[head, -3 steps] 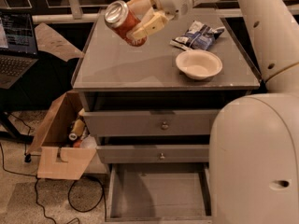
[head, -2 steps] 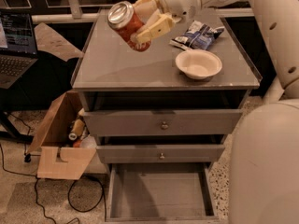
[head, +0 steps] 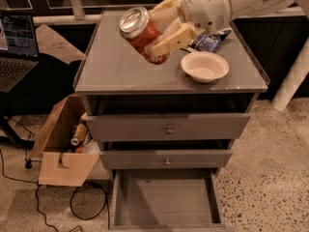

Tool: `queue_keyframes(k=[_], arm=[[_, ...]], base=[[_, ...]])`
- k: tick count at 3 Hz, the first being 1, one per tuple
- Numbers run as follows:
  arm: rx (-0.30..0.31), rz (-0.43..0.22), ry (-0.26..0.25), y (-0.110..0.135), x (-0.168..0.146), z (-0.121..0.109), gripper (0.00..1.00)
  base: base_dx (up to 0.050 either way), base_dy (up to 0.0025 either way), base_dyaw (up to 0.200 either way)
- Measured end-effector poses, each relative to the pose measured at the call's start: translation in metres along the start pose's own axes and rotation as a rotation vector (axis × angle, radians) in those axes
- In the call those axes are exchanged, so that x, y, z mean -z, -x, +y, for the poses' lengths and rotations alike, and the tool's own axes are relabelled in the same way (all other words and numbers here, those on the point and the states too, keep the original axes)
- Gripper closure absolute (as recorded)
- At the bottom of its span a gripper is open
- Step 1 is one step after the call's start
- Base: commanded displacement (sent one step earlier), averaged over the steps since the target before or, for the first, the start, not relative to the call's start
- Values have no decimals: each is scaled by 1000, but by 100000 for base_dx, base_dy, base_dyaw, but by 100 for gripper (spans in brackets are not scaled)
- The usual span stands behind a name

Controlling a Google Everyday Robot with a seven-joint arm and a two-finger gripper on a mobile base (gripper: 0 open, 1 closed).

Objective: Place coke can into bottom drawer

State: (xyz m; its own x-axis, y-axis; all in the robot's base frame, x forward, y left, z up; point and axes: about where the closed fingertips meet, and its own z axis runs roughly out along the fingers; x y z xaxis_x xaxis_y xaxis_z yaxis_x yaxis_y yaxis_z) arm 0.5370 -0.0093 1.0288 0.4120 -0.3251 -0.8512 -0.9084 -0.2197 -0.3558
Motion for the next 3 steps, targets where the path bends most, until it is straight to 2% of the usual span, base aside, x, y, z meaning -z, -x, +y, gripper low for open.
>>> queue_keyframes(k=[1,3], arm=[[-14,88,-100,0,6,26,100],[-99,181,-196,-36,-7,70,100]], base=[[0,0,0],[0,0,0]])
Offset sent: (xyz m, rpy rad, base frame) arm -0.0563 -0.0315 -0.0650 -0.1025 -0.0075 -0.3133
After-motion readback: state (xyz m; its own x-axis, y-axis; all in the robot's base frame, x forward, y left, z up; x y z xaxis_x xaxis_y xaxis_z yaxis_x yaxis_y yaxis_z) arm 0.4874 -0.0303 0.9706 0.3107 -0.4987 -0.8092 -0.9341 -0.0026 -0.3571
